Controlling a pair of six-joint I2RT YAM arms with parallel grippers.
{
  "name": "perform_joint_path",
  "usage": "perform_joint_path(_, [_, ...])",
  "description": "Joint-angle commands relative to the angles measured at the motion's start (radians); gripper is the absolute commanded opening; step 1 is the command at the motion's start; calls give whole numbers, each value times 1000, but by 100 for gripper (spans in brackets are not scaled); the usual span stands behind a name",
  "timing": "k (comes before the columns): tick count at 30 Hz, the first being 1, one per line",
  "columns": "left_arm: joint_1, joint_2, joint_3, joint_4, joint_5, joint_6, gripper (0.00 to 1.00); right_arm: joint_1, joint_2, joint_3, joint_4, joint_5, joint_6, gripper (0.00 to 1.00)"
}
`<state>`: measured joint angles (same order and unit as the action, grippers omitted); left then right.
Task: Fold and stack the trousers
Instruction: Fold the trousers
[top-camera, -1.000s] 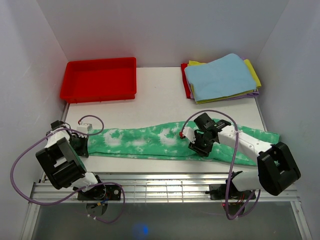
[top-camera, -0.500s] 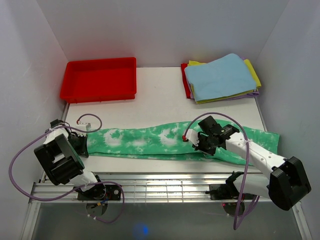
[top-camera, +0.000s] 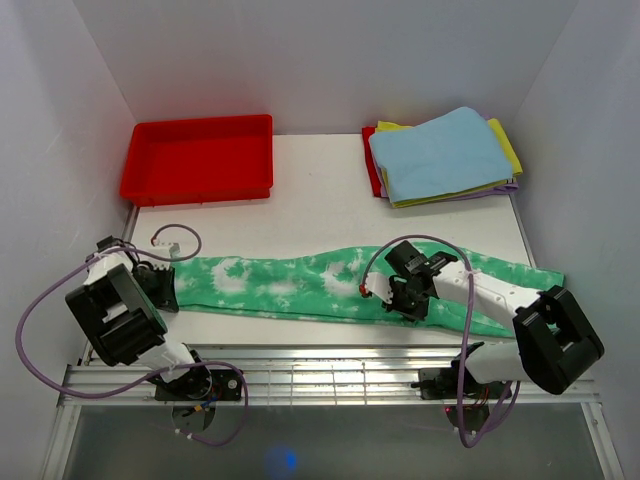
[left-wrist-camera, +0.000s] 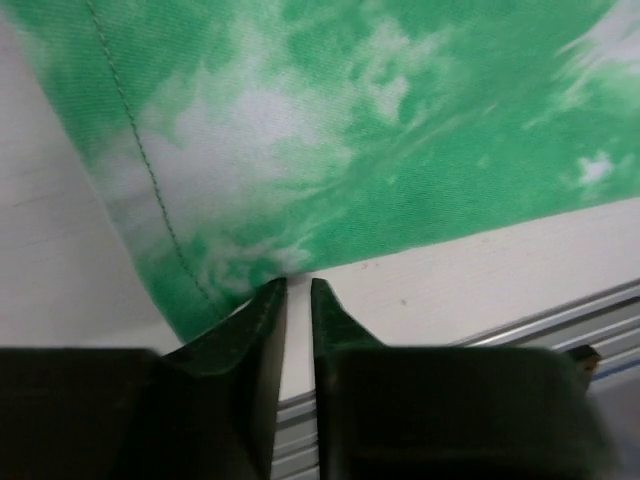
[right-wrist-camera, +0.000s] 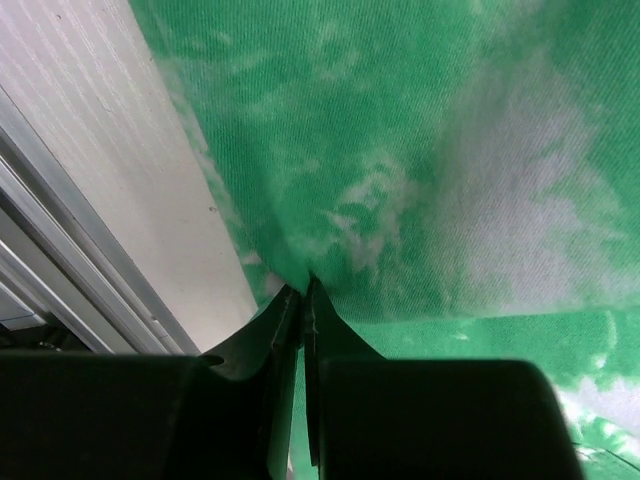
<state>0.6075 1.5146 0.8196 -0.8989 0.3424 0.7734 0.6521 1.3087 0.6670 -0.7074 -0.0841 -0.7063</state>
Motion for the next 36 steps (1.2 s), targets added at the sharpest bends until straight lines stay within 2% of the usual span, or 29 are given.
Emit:
perform_joint_path(1, [9, -69, 116, -72, 124, 12, 32, 15, 60, 9, -23, 0, 18, 8])
perform_joint_path(4, [9, -103, 199, -158, 159, -42, 43, 26, 93, 26, -24, -3, 28, 8])
perform_joint_path(5, [11, -106, 240, -172, 164, -54, 50, 29, 101, 35, -24, -3, 30, 8])
perform_joint_path(9, [11, -100, 299, -190, 171, -134, 51, 32, 126, 65, -24, -5, 45, 8])
perform_joint_path(13, [11, -82, 290, -189, 152, -189, 54, 31, 139, 75, -20, 3, 56, 8])
perform_joint_path(15, [11, -82, 251, -175, 139, -200, 54, 32, 139, 75, -15, 0, 59, 8])
perform_joint_path(21, [11, -62, 119, -2, 35, -275, 51, 32, 173, 79, -12, -17, 48, 8])
perform_joint_path(26, [11, -21, 81, 106, -29, -316, 61, 31, 202, 65, -10, 0, 41, 8])
perform_joint_path(36, [11, 79, 128, 144, -45, -352, 67, 34, 222, 72, -21, -17, 45, 8])
